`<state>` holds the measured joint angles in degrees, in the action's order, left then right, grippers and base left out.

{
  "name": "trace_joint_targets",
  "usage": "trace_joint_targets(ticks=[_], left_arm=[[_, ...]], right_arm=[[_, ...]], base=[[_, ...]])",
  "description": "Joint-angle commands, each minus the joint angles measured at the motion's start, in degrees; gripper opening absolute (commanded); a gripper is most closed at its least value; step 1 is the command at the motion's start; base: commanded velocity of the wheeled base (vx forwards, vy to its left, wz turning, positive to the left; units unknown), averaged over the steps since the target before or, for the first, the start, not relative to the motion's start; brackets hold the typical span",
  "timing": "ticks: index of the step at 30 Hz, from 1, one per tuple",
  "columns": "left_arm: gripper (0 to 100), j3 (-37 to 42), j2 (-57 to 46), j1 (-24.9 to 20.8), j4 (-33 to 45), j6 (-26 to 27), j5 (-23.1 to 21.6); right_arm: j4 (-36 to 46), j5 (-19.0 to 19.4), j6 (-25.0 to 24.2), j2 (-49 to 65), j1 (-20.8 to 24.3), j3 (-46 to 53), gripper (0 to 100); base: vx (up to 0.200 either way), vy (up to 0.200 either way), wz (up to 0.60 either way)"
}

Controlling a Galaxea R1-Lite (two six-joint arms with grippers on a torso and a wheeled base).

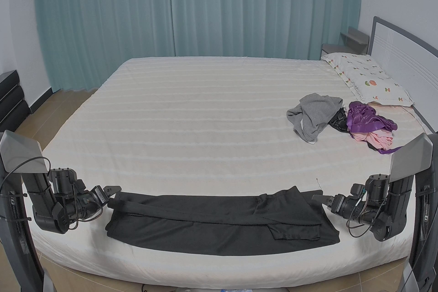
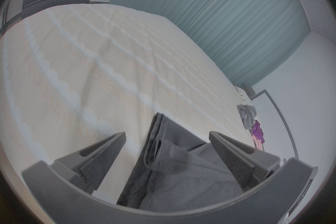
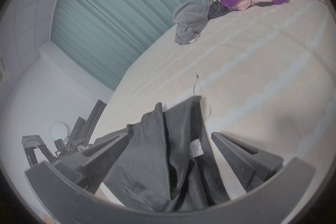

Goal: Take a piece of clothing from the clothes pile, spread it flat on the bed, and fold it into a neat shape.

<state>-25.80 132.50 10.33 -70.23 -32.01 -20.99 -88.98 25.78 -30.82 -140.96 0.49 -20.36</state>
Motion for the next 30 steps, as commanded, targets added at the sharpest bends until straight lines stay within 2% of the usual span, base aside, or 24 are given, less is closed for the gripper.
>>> trace_joint_targets(ticks=[1,7,14,18,20,23,30], left_arm=[[100,-4.8,0.2,-0.3,0.7,-5.3,0.5],[100,-10.2,2.4,-2.4,4.1,-5.6,1.7],[100,-8.5,1.2,-3.3,3.7,-5.6,2.8],[100,-8.8,-3.1,-4.1,3.0,-7.1,5.2],[100,-8.7,-3.9,-7.6,3.0,-10.4,7.4],[100,-8.7,-3.6,-11.5,3.0,-13.3,10.4],[100,-4.0,-2.4,-16.7,3.1,-12.8,11.1]], right_arm=[[-0.2,0.0,-0.9,0.2,-0.5,-2.4,100],[2.1,0.0,-0.9,-0.4,-1.0,-4.6,100],[3.1,-0.1,-1.0,0.1,-1.5,-4.8,100],[2.3,-1.2,-3.1,2.4,-1.4,-4.8,100],[2.4,-1.3,-5.4,3.9,-1.1,-4.6,100],[2.3,-1.5,-5.8,3.7,-0.8,-4.4,100],[2.3,-1.5,-5.8,3.5,-0.8,-4.3,100]], base=[[0.000,0.000,0.00],[0.000,0.000,0.00],[0.000,0.000,0.00],[0.000,0.000,0.00],[0.000,0.000,0.00],[0.000,0.000,0.00],[0.000,0.000,0.00]])
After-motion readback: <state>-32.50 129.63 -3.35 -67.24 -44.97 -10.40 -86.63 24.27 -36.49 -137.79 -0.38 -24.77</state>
